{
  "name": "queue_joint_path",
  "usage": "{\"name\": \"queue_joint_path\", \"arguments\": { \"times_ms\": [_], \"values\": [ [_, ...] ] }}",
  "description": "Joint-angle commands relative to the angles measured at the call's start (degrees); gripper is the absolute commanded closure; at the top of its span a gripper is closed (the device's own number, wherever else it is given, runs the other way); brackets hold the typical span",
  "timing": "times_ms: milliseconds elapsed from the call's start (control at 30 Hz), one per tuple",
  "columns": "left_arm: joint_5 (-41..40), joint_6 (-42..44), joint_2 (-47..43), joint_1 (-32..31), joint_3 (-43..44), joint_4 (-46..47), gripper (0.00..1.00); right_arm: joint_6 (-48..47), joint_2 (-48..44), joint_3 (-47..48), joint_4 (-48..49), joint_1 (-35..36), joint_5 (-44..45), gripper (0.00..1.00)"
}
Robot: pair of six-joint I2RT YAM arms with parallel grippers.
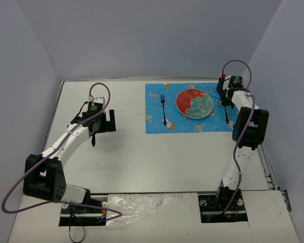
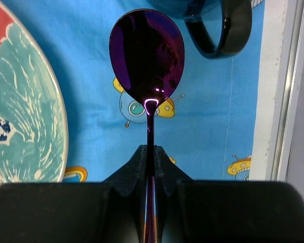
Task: Set the dinner table for one person
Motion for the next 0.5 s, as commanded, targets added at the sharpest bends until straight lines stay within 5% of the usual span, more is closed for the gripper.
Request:
{"name": "queue_joint_path", "arguments": {
  "times_ms": [0,300,467],
  "values": [
    [-1.1,0.7,0.0,0.3,3.1,0.9,0.03,0.2,1.6,3.7,1.2,-0.5,-1.1,1.0],
    [-1.0,0.6,0.7,0.3,3.3,1.1,0.03,0.9,4.7,6.1,1.2,-0.6,-1.0,0.99],
    [-1.3,0.6,0.8,0.3,3.3,1.0,0.03,1.3,4.6,6.3,1.2,-0.6,-0.7,0.84]
  ]
}}
